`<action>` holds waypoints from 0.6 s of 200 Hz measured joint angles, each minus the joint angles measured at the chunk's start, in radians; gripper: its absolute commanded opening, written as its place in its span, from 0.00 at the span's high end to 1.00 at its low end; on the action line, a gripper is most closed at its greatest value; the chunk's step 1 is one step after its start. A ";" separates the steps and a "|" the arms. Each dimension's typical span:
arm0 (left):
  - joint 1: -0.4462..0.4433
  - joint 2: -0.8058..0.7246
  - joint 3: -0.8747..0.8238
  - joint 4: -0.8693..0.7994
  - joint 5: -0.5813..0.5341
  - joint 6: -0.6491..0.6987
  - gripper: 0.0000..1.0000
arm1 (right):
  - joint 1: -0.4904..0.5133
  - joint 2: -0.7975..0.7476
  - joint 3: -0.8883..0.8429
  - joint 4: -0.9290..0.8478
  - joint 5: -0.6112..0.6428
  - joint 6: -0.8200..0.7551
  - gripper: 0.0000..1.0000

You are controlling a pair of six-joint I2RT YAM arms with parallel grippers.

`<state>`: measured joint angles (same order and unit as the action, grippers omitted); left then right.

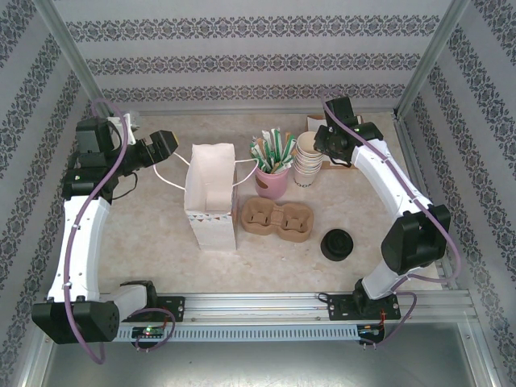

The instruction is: Pack the takeout coffee

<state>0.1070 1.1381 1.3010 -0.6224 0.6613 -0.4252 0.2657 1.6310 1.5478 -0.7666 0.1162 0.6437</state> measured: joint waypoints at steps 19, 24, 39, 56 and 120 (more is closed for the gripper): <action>-0.003 0.000 0.002 0.000 -0.004 0.001 0.11 | 0.000 0.000 0.000 0.000 0.000 -0.010 0.87; -0.002 0.000 0.003 -0.001 -0.006 0.002 0.11 | 0.000 0.000 0.000 -0.001 0.000 -0.015 0.88; -0.003 0.000 0.010 -0.003 -0.011 0.004 0.10 | 0.000 0.000 0.000 -0.002 0.001 -0.019 0.91; -0.002 0.002 0.027 -0.023 -0.021 0.014 0.10 | 0.000 0.000 0.000 -0.003 0.004 -0.027 0.98; -0.003 0.024 0.135 -0.113 -0.097 0.082 0.10 | 0.001 0.000 0.021 -0.033 0.007 -0.038 1.00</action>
<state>0.1040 1.1625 1.4361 -0.7353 0.5640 -0.3428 0.2665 1.6306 1.5688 -0.7994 0.1234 0.6060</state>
